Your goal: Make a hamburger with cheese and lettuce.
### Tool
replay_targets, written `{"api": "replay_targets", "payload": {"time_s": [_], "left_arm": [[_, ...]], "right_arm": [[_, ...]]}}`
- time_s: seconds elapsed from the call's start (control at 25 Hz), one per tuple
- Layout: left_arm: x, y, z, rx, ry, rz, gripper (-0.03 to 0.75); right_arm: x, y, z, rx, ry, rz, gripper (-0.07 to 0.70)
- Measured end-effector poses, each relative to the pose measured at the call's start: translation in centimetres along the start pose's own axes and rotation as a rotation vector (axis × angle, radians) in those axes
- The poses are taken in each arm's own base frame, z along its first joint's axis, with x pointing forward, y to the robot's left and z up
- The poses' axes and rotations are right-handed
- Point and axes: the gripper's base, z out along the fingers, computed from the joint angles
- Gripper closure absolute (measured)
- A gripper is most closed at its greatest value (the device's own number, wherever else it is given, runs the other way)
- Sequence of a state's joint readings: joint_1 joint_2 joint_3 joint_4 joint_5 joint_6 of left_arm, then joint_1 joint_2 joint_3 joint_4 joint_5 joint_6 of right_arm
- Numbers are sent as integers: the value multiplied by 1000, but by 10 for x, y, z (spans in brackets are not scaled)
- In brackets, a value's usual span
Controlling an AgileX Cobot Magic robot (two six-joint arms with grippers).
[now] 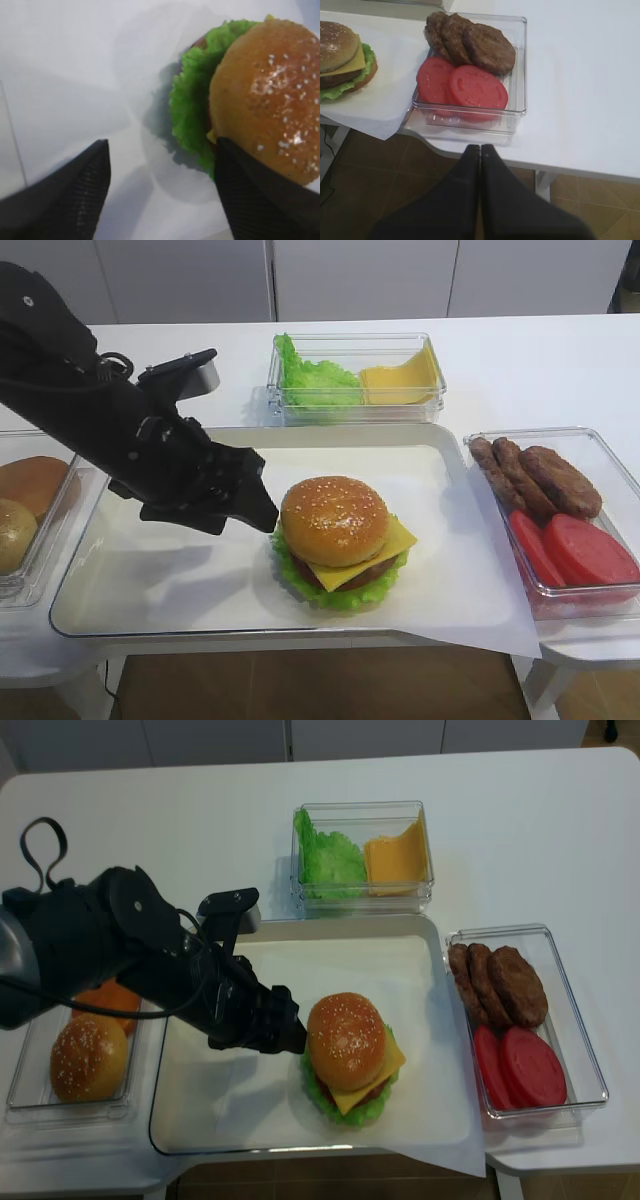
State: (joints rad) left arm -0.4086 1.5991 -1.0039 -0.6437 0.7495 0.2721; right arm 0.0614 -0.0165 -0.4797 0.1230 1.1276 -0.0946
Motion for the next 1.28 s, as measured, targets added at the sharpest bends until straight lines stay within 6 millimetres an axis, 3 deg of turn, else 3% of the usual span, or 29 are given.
{"api": "replay_targets", "payload": {"time_s": [0.44,0.68,1.0,1.28], "left_arm": [[-7,6,-10,-135,-8,48,231],[-21,2,-44,-263,-76,84,231],[-12,11,-76,-428,-40,106,231],[-1,39,-125,-485,-84,-36,232]], "right_arm": [[0,0,0,0,0,-2,636],[0,0,0,0,0,-2,636],[0,0,0,0,0,-2,636],[0,0,0,0,0,-2,636]]}}
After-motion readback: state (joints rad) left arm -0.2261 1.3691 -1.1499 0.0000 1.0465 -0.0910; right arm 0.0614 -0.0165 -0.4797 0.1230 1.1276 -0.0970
